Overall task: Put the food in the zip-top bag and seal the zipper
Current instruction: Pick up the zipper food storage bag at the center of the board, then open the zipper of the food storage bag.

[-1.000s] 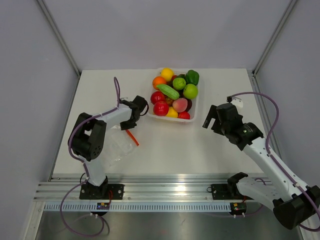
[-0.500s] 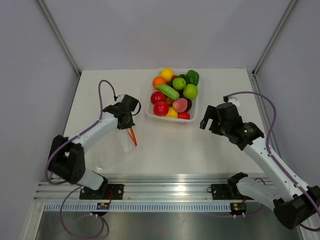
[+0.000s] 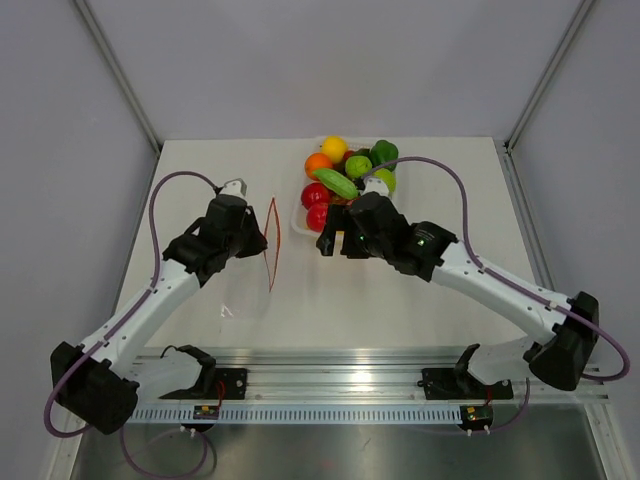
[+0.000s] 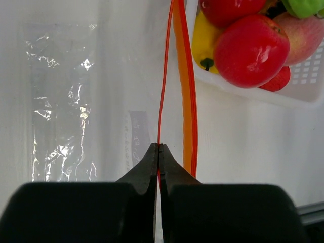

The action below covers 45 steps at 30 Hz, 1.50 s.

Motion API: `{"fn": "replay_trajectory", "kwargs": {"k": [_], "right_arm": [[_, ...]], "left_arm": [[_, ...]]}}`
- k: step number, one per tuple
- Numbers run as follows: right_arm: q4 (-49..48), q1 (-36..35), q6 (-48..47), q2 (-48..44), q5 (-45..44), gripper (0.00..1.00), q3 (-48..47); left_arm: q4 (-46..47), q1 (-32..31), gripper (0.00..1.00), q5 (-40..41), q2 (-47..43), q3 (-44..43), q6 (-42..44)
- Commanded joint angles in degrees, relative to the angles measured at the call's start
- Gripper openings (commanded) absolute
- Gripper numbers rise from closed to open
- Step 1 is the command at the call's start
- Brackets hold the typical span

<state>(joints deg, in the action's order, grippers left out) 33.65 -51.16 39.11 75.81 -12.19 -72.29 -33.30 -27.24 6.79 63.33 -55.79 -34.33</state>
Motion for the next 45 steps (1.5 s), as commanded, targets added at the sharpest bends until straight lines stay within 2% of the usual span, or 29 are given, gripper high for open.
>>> {"fn": "replay_trajectory", "kwargs": {"k": [1,12,20,23,26,27,28,29,35,42,43,45], "right_arm": [[-5.08,-1.14,2.11,5.55,1.72,0.92,-4.60],[-5.35,-4.13,2.90,20.33,4.71,0.85,-16.12],[-6.05,-5.97,3.34,27.02,8.14,0.64,-19.46],[-6.40,-6.15,3.08,27.99,9.02,0.50,-19.47],[-5.00,-6.06,1.33,27.20,6.05,0.25,-19.47],[-4.21,-6.15,0.79,26.85,4.38,0.06,-19.64],[-1.77,-6.06,0.27,26.15,2.54,0.00,-20.16],[-0.70,-6.06,-0.78,25.79,-0.96,0.00,-20.43],[4.05,-6.06,-2.20,23.33,-8.81,0.00,-20.08],[2.39,-6.06,-0.44,22.28,-7.42,0.00,-17.71],[2.13,-6.06,-0.35,22.36,-6.89,0.00,-17.62],[1.51,-6.15,0.17,22.19,-6.62,0.00,-17.45]], "left_arm": [[2.98,-0.18,0.00,-4.06,-1.19,0.59,-0.30],[0.96,-0.18,0.00,-5.29,-4.70,-0.11,-0.57],[-0.80,-0.18,0.00,-5.29,-7.52,-0.11,-0.57],[-0.89,-0.18,0.00,-5.64,-8.13,-0.28,-0.65],[-2.03,-0.18,0.00,-5.64,-8.48,-1.07,-0.57],[-2.47,-0.18,0.00,-5.21,-8.66,-1.34,-0.31],[-2.99,-0.18,0.00,-4.86,-8.75,-1.77,-0.13],[-3.87,-0.18,0.00,-4.59,-8.84,-2.04,0.05],[-7.74,-0.09,0.00,-4.23,-7.78,-3.53,2.51],[-7.13,-0.09,0.00,-6.43,-6.47,-3.19,2.25],[-6.43,-0.09,0.02,-6.43,-5.33,-3.10,1.64],[-5.21,-0.18,0.23,-9.41,-4.01,-2.14,0.06]]}}
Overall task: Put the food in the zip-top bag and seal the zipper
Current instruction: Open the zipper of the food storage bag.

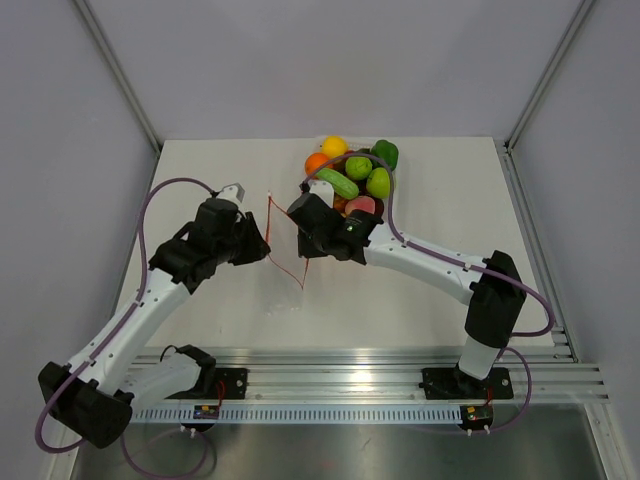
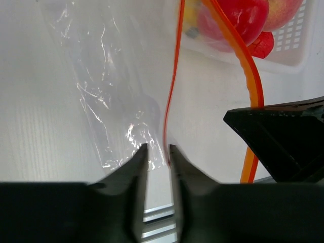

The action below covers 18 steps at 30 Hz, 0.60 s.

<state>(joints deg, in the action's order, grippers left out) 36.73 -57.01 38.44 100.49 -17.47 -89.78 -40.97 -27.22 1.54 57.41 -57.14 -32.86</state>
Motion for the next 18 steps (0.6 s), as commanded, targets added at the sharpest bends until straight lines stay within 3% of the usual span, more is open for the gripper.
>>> {"fn": "replay_trajectory", "kwargs": {"k": [1,2,4,12,18], "right_arm": [[-1.84,-0.38,0.85,-2.58,-0.90,0.00,0.22],[-2.10,-0.38,0.85,-2.66,-0.81,0.00,0.30],[-2.19,-0.64,0.85,-2.75,-0.72,0.00,0.22],[-2.54,-0.99,1.29,-2.58,-0.37,0.00,0.04],[-2.89,-1.34,1.55,-2.49,0.34,0.00,-0.31]], "left_arm": [[4.04,-0.20,0.33,-4.70,2.44,-0.43,-1.94],[4.93,-0.20,0.42,-5.66,3.58,0.01,-3.07],[6.68,-0.29,0.47,-6.11,4.55,0.54,-4.05],[8.27,-0.46,0.54,-6.29,7.19,-0.69,-6.51],[11.35,-0.55,0.50,-7.08,9.12,0.89,-8.62]]}}
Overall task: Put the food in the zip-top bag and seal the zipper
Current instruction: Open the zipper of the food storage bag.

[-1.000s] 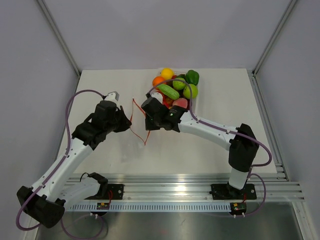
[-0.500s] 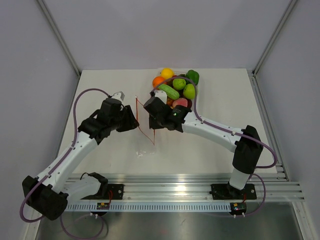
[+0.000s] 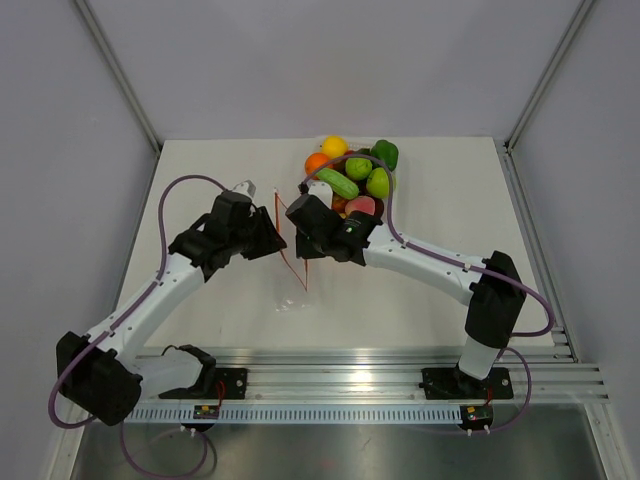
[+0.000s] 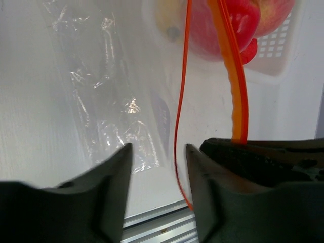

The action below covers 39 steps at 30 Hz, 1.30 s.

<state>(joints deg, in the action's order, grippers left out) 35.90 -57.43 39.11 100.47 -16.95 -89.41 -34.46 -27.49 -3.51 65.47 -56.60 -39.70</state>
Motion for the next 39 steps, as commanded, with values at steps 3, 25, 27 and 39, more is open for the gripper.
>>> {"fn": "replay_trajectory", "kwargs": {"k": [3,25,27,39], "right_arm": [[-2.33,-0.93,1.40,-2.91,0.42,0.00,0.10],[-2.85,4.43,-2.20,-8.97,-1.24,0.33,6.44],[-3.03,4.34,-1.76,-11.42,-3.51,0.61,7.57],[-6.46,13.30,-4.39,-10.65,0.24,0.94,6.46]], "left_arm": [[4.85,-0.29,0.20,-2.12,2.55,0.35,-2.13],[-18.10,2.17,0.00,2.89,1.84,-15.12,7.71],[-18.80,2.17,0.00,3.25,2.81,-14.95,7.89],[-22.75,2.17,0.00,10.62,5.36,-17.75,8.76]]}}
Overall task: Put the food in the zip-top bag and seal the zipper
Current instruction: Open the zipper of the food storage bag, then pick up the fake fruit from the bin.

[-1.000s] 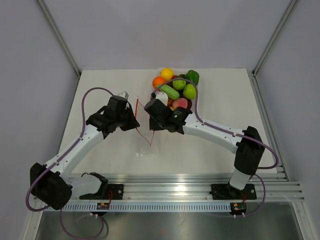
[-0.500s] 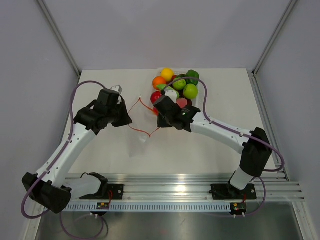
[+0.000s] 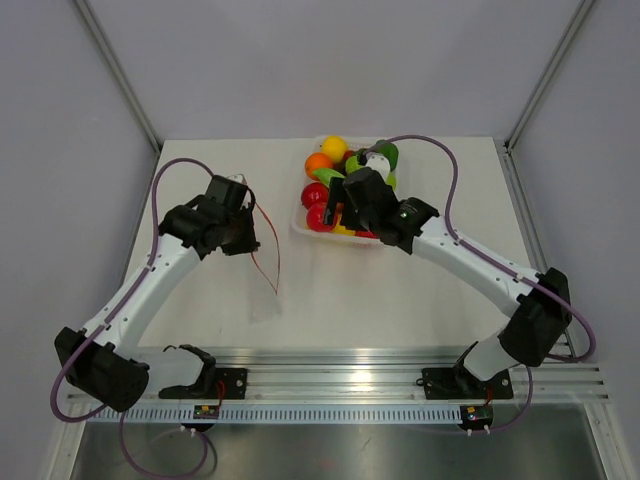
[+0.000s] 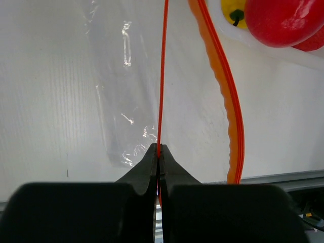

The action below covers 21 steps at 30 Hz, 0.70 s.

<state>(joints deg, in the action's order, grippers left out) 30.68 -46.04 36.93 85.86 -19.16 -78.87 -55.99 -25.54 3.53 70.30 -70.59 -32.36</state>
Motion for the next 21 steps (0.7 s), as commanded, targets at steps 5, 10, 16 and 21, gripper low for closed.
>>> {"fn": "replay_trajectory", "kwargs": {"k": [5,10,16,21], "right_arm": [[-1.23,4.11,-3.88,10.62,6.14,0.98,-9.18],[-0.71,4.65,-5.64,16.42,8.00,0.99,-13.14],[-0.44,4.65,-6.25,21.27,9.66,0.99,-16.23],[-0.71,4.82,-6.08,23.73,10.45,1.00,-16.93]], "left_arm": [[-2.55,0.23,0.00,4.73,2.03,-6.49,2.48],[-2.20,0.23,0.00,3.33,4.48,-7.02,3.53],[-0.27,0.23,0.00,1.92,6.78,-6.50,4.15],[1.75,0.23,0.00,-1.41,7.92,-5.71,4.15]]}}
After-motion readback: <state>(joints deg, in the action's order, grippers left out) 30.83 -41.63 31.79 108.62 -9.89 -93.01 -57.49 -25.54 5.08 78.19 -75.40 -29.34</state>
